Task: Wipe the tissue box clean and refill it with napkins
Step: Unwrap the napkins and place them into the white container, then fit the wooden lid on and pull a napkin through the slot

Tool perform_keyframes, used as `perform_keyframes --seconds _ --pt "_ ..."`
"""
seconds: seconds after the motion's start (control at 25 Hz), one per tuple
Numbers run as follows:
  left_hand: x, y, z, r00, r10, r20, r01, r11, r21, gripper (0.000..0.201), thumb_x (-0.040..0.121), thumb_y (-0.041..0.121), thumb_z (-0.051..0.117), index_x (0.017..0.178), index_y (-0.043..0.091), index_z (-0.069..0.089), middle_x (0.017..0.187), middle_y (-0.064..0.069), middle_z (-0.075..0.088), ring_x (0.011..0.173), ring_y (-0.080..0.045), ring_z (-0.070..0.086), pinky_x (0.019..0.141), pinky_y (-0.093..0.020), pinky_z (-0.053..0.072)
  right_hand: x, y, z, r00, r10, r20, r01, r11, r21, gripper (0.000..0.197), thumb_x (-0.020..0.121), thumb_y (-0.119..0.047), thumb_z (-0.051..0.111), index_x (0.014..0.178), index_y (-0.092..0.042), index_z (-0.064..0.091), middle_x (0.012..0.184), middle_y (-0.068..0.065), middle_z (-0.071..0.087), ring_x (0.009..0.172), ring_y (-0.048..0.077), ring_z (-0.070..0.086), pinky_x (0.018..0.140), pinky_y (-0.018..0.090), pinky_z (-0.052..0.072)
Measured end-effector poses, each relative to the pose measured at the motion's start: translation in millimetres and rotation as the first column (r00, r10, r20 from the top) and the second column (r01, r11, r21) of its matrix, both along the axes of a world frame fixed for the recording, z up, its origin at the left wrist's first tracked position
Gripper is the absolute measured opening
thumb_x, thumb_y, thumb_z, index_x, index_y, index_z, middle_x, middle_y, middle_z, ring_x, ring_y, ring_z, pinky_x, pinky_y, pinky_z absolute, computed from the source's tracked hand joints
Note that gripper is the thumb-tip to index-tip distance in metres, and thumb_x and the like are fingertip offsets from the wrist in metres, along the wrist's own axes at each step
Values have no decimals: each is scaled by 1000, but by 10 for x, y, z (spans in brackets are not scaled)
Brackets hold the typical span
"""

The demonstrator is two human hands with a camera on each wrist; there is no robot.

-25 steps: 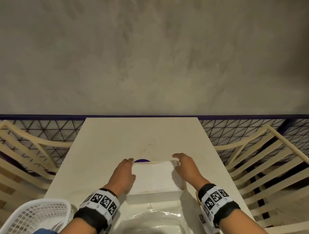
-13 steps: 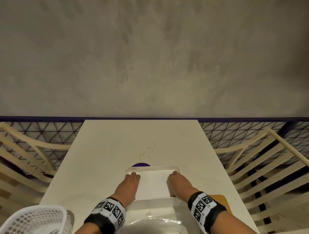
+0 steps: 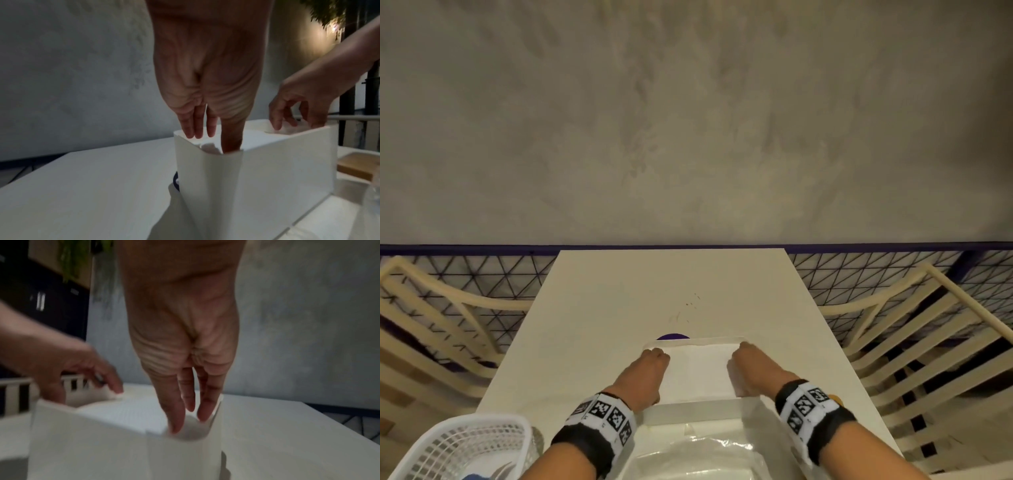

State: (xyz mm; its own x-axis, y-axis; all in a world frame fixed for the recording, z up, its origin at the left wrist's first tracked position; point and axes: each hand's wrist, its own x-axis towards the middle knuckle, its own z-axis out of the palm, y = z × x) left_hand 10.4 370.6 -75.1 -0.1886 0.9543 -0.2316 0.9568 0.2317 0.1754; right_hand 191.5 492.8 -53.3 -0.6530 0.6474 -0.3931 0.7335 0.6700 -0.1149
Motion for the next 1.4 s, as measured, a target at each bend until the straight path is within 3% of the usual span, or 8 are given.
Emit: perform_keyframes --seconds 0.12,0.2,0.36,0.6,0.72,1.04,1.24,1.4 --pt "-101 -206 78 982 60 178 -88 983 158 50 77 11 62 124 10 46 131 -5 46 123 -20 42 94 -22 37 491 53 237 935 -185 -301 189 982 -16 34 85 -7 61 119 -10 58 120 6 54 111 22 52 87 22 42" --pt "-109 -414 137 952 107 286 -190 942 278 49 81 15 61 127 16 47 134 1 45 119 -10 41 97 -15 32 929 2 302 880 -302 -367 292 953 -84 30 84 -17 66 114 -15 60 107 0 58 95 15 55 71 14 40" --pt "86 -783 99 916 94 389 -267 869 417 32 83 12 60 114 20 56 121 10 50 104 -2 46 83 3 26 1694 -118 -123 804 -574 -153 560 818 -129 4 86 -18 59 83 -20 56 86 -2 60 88 17 59 59 16 38" --pt "775 -793 -204 889 -110 444 -65 930 361 41 65 29 66 97 46 45 113 40 39 103 14 39 87 4 29 1901 -386 -634 673 -738 41 739 671 -57 41 86 -40 55 116 -18 40 124 5 41 116 25 47 96 37 43" --pt "1098 -624 -120 930 -215 297 106 932 345 38 60 48 55 97 44 45 112 27 39 99 11 41 77 -3 43 1848 -482 -544 693 -721 15 721 692 -34 38 88 -34 53 118 -15 39 125 6 41 118 26 46 97 36 42" --pt "1523 -225 375 891 -157 426 10 945 327 56 89 46 46 138 28 29 140 13 35 132 -8 31 106 -20 25 1898 -702 452 884 -456 -104 464 882 79 46 82 -34 57 126 -23 43 105 -3 45 100 18 54 69 25 42" --pt "1386 -231 494 511 145 847 -385 920 75 27 92 15 50 119 9 54 102 1 65 83 -7 61 67 -11 46 1501 -918 705 949 -227 -221 251 964 91 62 80 -37 59 138 -33 35 120 -10 48 109 13 47 72 23 39" --pt "844 -408 458 266 264 927 -706 708 1 21 89 4 52 89 23 59 97 -13 69 87 -27 65 79 -38 52 1279 -679 494 806 -451 -383 422 892 -162 61 81 -35 69 134 -29 38 118 -1 53 106 18 50 83 27 43"
